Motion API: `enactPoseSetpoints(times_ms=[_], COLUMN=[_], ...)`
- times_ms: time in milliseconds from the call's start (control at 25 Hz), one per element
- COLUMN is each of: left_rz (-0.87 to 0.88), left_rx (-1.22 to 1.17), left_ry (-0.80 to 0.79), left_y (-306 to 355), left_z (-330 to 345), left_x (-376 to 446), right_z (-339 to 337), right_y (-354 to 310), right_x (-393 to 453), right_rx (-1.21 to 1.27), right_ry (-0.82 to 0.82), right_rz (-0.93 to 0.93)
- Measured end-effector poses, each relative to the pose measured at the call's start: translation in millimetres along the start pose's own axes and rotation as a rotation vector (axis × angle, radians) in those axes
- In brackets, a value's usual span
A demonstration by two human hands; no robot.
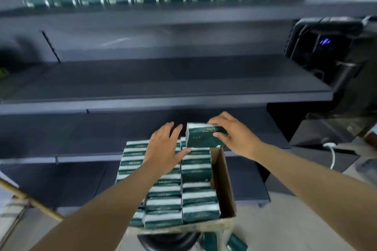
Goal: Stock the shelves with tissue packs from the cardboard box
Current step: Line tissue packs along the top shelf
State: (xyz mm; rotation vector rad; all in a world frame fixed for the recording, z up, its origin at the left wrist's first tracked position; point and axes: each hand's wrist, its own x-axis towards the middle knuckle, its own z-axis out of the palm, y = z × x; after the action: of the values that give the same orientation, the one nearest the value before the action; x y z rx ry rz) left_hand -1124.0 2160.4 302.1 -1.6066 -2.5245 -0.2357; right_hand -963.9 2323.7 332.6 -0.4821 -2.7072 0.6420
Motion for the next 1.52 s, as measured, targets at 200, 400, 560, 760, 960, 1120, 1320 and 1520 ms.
enactPoseSetpoints(times_ms=[200, 400, 560, 760, 960, 1120, 1320, 1520], left_rz=[0.109, 0.243, 0.253, 0.152, -0.026, -0.093, -0.153, -0.154], left_rx=[-0.047, -0.013, -0.009, 0.015, 0.047, 0.144, 0.213, 0.220], left_ry=[0.375, 0.648, 0.724, 0.663, 0.544, 0.471, 0.526, 0.544], left_y=[48, 105, 160, 209, 225, 222, 198, 186], left_z=[-131, -228, -256, -226, -185, -154, -139, -134], left_x=[77, 165, 249, 378, 497, 560, 605, 625], right_z=[-159, -292, -368, -430, -460, -447, -424, -404], right_y=[-33, -26, 27, 148, 264, 330, 364, 371], right_x=[11, 24, 59, 131, 224, 292, 344, 360], right_rx=[-0.106, -0.229, -0.286, -0.311, -0.317, -0.279, -0.285, -0.525], right_ry=[0.219, 0.410, 0.489, 0.456, 0.379, 0.357, 0.354, 0.415], right_rz=[-0.129, -0.145, -0.099, -0.061, -0.051, -0.029, -0.026, -0.098])
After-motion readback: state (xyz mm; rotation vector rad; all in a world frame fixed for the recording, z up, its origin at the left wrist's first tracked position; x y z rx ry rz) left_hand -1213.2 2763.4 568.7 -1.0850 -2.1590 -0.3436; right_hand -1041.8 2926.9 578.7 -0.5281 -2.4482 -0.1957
